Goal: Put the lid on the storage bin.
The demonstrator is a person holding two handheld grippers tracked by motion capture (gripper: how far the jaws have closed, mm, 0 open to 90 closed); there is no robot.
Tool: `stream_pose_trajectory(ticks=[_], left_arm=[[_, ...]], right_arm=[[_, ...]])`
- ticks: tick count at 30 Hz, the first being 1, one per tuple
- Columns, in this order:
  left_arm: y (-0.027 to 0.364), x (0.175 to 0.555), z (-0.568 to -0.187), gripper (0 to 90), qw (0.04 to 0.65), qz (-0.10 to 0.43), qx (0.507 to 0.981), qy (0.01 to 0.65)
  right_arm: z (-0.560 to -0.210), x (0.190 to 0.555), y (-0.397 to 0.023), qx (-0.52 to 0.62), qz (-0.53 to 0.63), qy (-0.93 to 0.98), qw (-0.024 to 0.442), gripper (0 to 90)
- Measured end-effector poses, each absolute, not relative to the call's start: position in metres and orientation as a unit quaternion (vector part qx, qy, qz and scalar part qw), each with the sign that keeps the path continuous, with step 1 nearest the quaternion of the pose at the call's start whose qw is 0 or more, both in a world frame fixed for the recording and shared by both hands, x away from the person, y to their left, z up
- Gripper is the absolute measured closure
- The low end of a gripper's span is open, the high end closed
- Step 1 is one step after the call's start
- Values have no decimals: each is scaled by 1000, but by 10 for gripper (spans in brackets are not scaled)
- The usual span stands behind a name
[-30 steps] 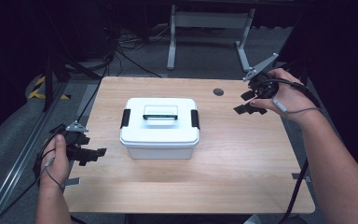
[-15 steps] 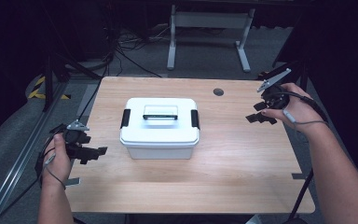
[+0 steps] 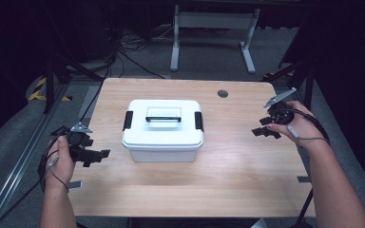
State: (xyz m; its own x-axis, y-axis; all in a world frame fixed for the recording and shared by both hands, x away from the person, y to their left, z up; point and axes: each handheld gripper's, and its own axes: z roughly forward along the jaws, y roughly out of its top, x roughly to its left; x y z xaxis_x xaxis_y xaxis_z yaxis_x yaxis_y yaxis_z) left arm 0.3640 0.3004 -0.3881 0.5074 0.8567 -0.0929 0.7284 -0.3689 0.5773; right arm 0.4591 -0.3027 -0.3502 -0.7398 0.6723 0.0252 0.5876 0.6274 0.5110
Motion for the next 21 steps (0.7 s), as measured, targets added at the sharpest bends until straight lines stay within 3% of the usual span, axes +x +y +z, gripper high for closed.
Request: stream_pose_trajectory(ticks=[21], left_arm=[[296, 365, -390, 205, 281, 112, 824, 480]], right_arm=[[-407, 442, -308, 374, 264, 887, 59, 415]])
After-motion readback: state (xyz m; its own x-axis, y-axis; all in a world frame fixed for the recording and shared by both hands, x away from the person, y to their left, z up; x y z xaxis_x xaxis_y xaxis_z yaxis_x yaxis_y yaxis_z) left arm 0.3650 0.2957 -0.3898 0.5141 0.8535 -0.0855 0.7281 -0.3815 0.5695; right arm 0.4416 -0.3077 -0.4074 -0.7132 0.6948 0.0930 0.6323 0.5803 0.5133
